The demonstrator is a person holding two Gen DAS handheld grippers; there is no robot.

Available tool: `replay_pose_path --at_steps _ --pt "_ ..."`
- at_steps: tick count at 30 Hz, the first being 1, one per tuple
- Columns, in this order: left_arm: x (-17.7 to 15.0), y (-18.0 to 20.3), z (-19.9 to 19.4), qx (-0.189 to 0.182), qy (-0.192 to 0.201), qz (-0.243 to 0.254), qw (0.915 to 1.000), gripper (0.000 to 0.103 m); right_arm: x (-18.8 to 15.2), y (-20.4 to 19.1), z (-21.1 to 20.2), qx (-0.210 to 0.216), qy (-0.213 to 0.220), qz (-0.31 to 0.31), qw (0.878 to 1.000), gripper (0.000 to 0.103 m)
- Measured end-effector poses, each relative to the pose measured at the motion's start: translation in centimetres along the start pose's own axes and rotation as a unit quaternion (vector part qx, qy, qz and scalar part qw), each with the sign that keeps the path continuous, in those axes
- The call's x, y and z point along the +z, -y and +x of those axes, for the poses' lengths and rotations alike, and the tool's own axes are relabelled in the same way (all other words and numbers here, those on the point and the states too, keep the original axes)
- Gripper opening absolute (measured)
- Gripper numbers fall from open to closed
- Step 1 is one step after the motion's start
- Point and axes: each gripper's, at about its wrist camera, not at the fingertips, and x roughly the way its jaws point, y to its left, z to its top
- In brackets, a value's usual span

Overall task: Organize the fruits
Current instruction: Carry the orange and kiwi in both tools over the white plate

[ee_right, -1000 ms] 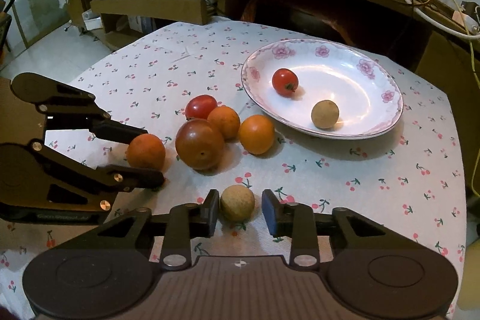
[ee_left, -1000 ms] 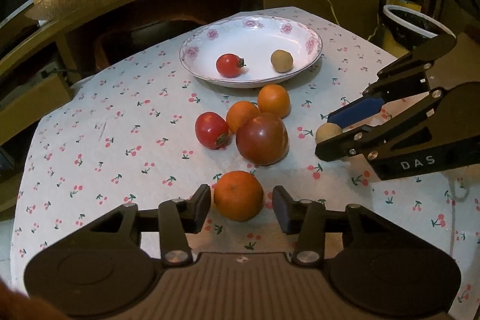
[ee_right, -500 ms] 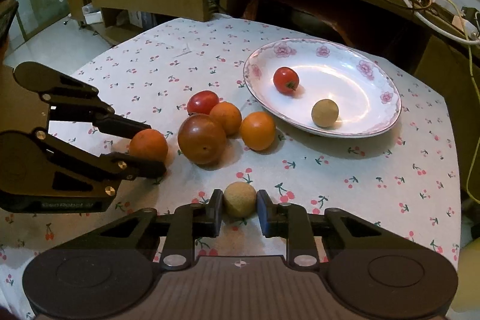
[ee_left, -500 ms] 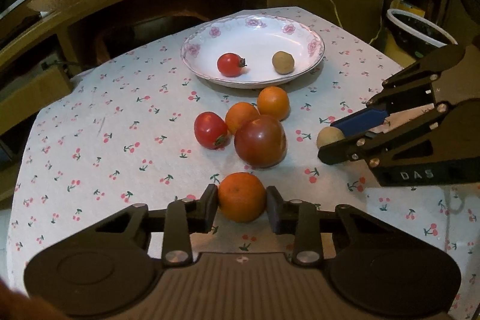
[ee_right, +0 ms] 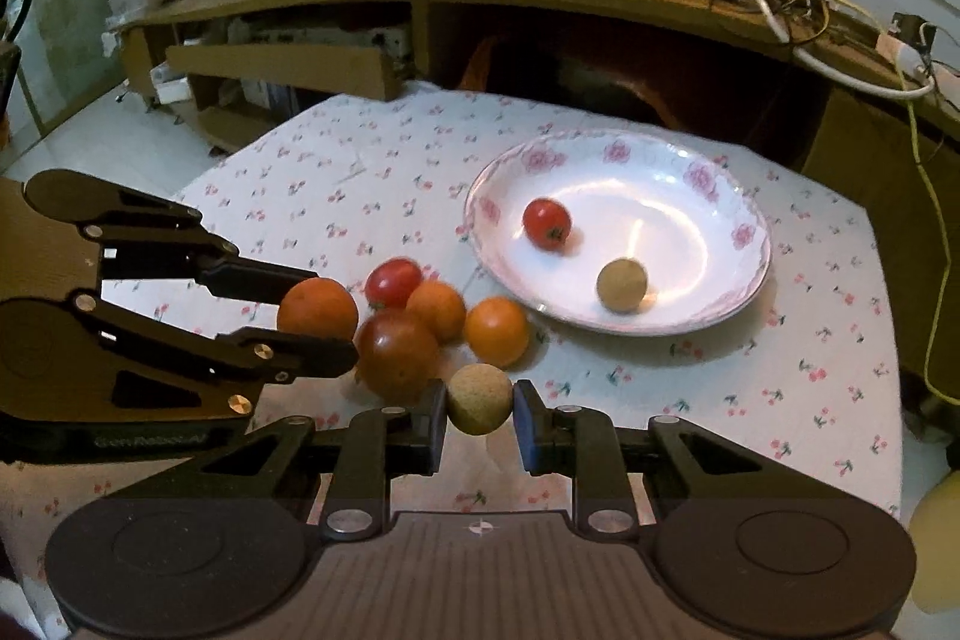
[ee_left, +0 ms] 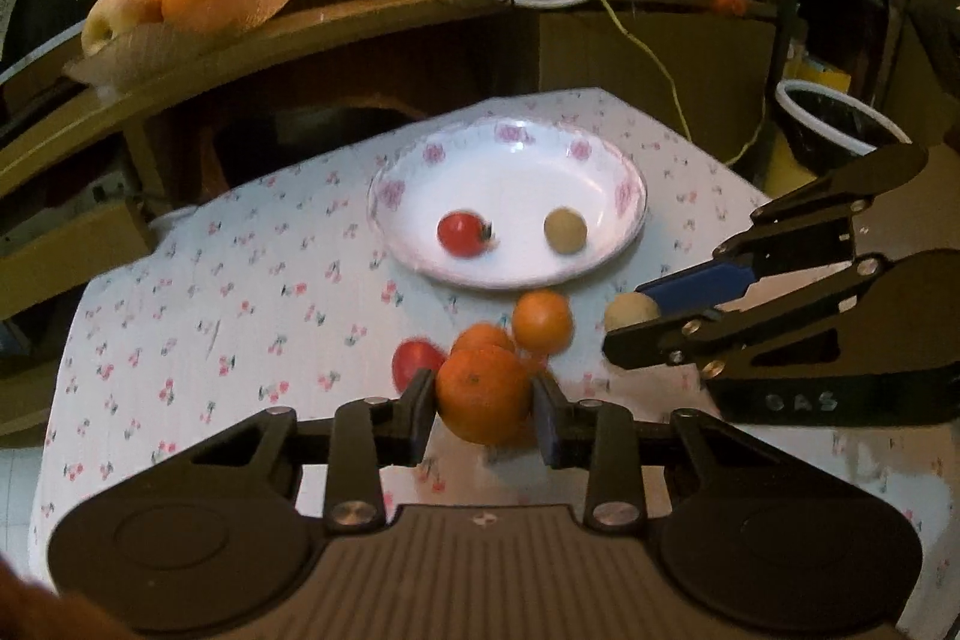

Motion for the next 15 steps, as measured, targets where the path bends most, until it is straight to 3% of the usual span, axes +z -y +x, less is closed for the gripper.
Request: replay_pose_path --at_steps 15 --pt "4.4 -0.4 4.2 -0.001 0.015 0.002 0.9999 0.039 2.9 3.9 2.0 -0.039 0.017 0.051 0.998 0.024"
